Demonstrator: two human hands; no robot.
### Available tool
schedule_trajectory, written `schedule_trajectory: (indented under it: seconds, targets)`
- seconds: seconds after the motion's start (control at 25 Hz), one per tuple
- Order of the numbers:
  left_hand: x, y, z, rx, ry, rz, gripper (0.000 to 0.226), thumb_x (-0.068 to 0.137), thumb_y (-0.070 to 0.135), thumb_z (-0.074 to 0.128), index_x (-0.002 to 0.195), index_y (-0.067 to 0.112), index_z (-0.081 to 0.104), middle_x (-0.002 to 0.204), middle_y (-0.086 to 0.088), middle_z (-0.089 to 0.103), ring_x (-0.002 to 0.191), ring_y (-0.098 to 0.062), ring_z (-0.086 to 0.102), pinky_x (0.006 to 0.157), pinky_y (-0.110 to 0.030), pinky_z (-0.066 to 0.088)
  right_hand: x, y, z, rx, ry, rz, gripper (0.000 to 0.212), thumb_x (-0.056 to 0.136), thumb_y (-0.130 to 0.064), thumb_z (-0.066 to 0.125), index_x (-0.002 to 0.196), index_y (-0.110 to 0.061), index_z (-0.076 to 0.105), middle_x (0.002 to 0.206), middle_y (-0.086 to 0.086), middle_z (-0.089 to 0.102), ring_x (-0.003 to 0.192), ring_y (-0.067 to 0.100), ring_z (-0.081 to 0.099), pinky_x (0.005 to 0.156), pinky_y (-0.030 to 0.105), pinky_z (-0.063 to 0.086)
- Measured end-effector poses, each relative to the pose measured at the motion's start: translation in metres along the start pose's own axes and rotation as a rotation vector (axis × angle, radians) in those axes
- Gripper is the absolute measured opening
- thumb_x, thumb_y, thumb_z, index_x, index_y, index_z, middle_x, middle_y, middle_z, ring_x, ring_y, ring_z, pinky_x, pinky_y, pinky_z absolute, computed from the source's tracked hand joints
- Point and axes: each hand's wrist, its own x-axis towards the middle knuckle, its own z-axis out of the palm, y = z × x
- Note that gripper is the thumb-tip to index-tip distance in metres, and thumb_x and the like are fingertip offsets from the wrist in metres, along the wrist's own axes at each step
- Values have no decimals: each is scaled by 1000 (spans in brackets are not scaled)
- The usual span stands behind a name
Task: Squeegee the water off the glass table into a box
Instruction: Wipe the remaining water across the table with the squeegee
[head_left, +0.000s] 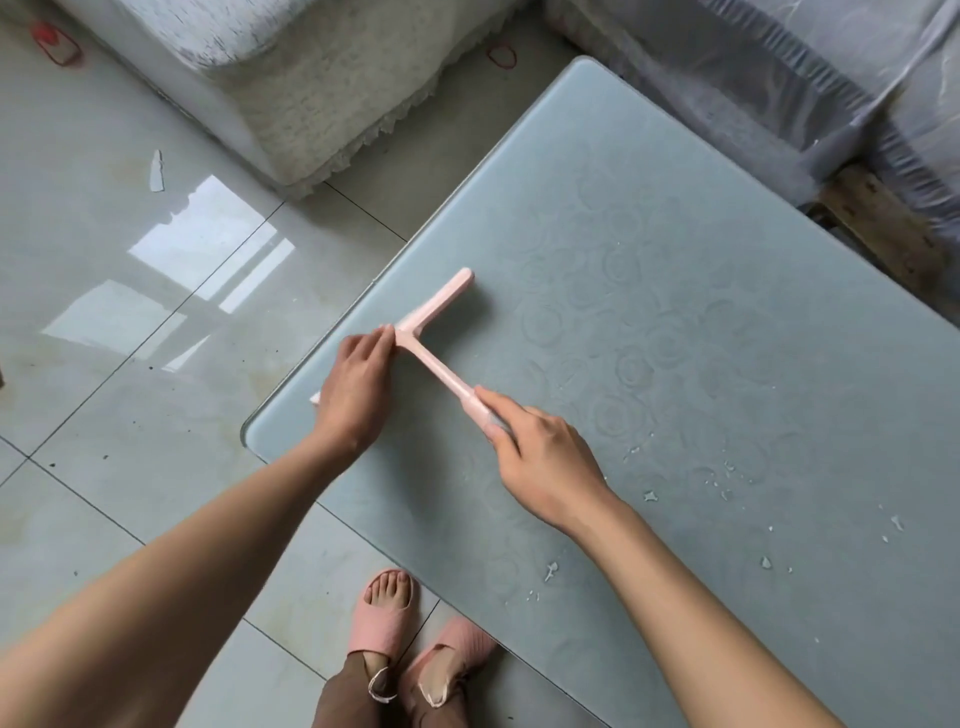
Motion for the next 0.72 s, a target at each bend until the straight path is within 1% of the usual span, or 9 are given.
schedule_trajectory:
  seconds: [0.08,0.2,0.28,0.32,0.4,0.52,0.6,0.68,0.72]
  targets:
    - [-15,25,17,-27,14,69,45,88,-7,53,133,-3,50,129,-19,58,113,-39,50,82,-45,49,-28,24,-1,24,31,29,43,99,-30,40,140,-41,37,114,9,63,103,32,56,85,39,46]
    - [-50,72,41,-113,-37,145,51,80,-13,57,130,-3,55,126,-19,61,102,-39,57,79,-42,51,-82,58,-13,27,52,147,42,98,-32,41,137,-47,39,104,3,64,98,27,58,81,37,46]
    - [-66,95,47,-204,-84,136,47,84,-10,56,129,0,56,127,-15,61,102,-36,58,80,-40,52,-106,68,-23,27,40,197,42,97,-33,44,135,-50,40,100,-1,64,95,24,59,80,36,46]
    - [-68,99,44,-248,-91,125,41,87,-7,57,128,0,58,126,-15,62,102,-36,59,80,-40,52,-110,69,-27,25,35,185,42,97,-33,44,135,-51,40,98,-2,63,93,24,59,79,36,47]
    - [-56,82,27,-263,-24,150,33,88,-5,59,121,-5,62,118,-20,65,98,-39,61,80,-42,52,-96,54,-31,19,45,97,43,97,-32,42,137,-48,39,94,0,62,91,26,59,78,38,47]
    - [-14,30,-10,-181,107,152,29,87,-9,58,116,-7,64,109,-24,67,94,-42,63,81,-45,50,-35,12,-21,12,91,-51,44,98,-28,38,140,-39,37,98,11,61,92,38,57,78,42,47]
    - [11,-3,-24,-120,174,61,28,91,-6,53,117,-4,64,112,-24,66,100,-43,61,87,-45,47,11,-14,-8,6,68,-92,40,98,-26,36,137,-35,41,100,17,61,93,42,56,77,44,47]
    - [23,-20,-24,-102,178,-36,29,95,0,50,121,-3,63,119,-24,63,111,-41,57,94,-42,43,39,-26,1,17,38,-116,36,98,-24,37,132,-30,45,103,18,63,95,42,56,77,42,45]
    - [24,-23,-21,-108,176,-51,29,96,2,49,122,-4,61,122,-23,62,114,-40,55,97,-40,41,44,-24,4,26,22,-109,36,97,-24,37,132,-31,46,106,17,63,97,41,56,78,41,45]
